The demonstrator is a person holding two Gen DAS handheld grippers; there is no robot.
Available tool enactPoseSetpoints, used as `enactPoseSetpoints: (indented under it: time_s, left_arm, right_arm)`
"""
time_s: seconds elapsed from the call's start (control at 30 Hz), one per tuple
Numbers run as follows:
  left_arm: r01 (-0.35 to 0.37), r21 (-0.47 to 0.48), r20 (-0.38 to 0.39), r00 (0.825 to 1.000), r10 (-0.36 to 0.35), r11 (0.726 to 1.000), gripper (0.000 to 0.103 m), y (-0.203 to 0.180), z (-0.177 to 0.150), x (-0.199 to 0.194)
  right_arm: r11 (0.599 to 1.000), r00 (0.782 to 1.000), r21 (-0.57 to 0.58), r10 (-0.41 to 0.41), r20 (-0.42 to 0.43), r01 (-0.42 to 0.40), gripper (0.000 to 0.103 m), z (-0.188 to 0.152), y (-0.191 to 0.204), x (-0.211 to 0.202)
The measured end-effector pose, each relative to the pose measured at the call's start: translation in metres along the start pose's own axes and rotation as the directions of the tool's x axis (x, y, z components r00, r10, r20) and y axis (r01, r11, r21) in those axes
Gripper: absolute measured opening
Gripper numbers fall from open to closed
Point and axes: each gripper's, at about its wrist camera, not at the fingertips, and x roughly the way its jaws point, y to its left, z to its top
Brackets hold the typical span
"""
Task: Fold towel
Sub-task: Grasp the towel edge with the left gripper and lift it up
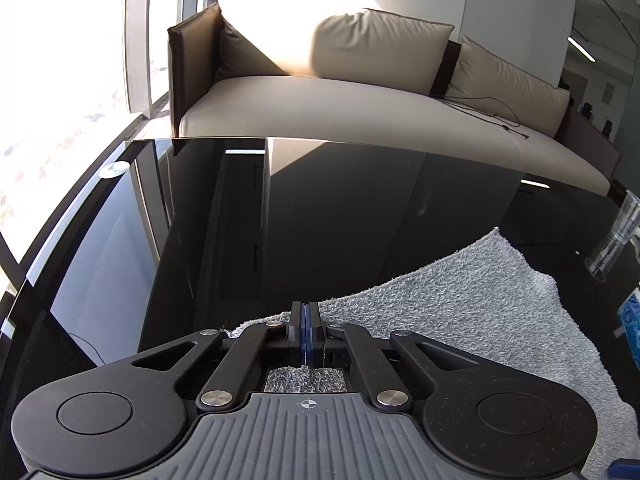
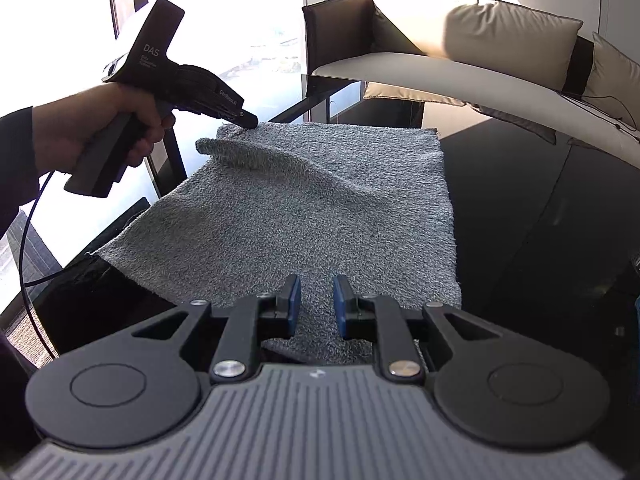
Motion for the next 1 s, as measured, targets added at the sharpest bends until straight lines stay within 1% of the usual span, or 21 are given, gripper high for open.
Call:
enactPoseSetpoints:
  time_s: [0.07,0.1,0.2,0.27,0.4,0.47,0.53,0.57,0.6,0.63,0.7,0.83,1.0]
  left_arm:
    - [-0.027,0.012,0.013,1.000,0.027,1.000,0.027,-0.001,0.001,-0.006]
    - [-0.046,0.014,0.016,0.999,0.046,0.999,0.045,0.000,0.002,-0.009]
    - [-0.032,-0.007,0.007,0.999,0.032,0.999,0.046,0.007,0.002,-0.012]
    - [-0.055,0.004,0.007,0.998,0.055,0.998,0.046,0.008,-0.001,-0.010]
    - [-0.054,0.021,-0.012,0.998,0.054,0.998,0.046,0.007,-0.005,-0.005]
    - [-0.058,0.039,-0.008,0.998,0.059,0.998,0.046,0.006,-0.006,-0.005]
    - [-0.057,0.046,0.001,0.998,0.057,0.997,0.041,0.005,-0.008,-0.004]
    - [-0.064,0.058,0.008,0.998,0.064,0.996,0.034,0.004,-0.008,-0.004]
    - [-0.071,0.065,0.014,0.997,0.071,0.995,0.013,0.003,-0.008,-0.003]
    - [-0.071,0.065,0.017,0.997,0.070,0.995,0.007,0.003,-0.008,-0.002]
    - [-0.065,0.068,0.020,0.998,0.064,0.996,0.004,0.004,-0.007,-0.001]
    - [-0.053,0.069,0.024,0.998,0.052,0.996,0.003,0.002,-0.004,0.003]
    - [-0.025,0.060,0.076,0.997,0.020,0.998,0.003,-0.006,0.010,0.001]
  right_arm:
    - [1.000,1.000,0.008,-0.001,-0.001,0.001,0.019,0.000,-0.002,0.001]
    - [1.000,1.000,0.013,-0.001,-0.001,0.001,0.019,0.001,-0.002,0.001]
    - [1.000,1.000,0.011,0.008,0.003,-0.008,0.019,0.001,0.000,0.001]
    - [1.000,1.000,0.007,0.010,0.004,-0.010,0.019,0.001,0.000,-0.001]
    - [1.000,1.000,0.014,0.005,0.004,-0.005,0.019,0.001,-0.001,-0.001]
    - [1.000,1.000,0.015,0.004,0.004,-0.004,0.019,0.000,-0.001,-0.002]
    - [1.000,1.000,0.013,0.005,0.002,-0.005,0.019,0.000,-0.001,-0.002]
    - [1.000,1.000,0.011,0.005,0.002,-0.005,0.019,0.000,-0.001,-0.002]
    - [1.000,1.000,0.010,0.004,0.001,-0.004,0.019,0.000,-0.001,-0.002]
    - [1.000,1.000,0.009,0.004,0.001,-0.004,0.019,0.000,0.000,-0.001]
    - [1.000,1.000,0.008,0.003,0.000,-0.003,0.019,0.000,0.000,-0.001]
    - [1.000,1.000,0.009,0.003,-0.001,-0.003,0.019,0.000,0.000,-0.002]
    - [1.000,1.000,0.006,0.018,0.014,-0.018,0.019,0.001,0.000,-0.003]
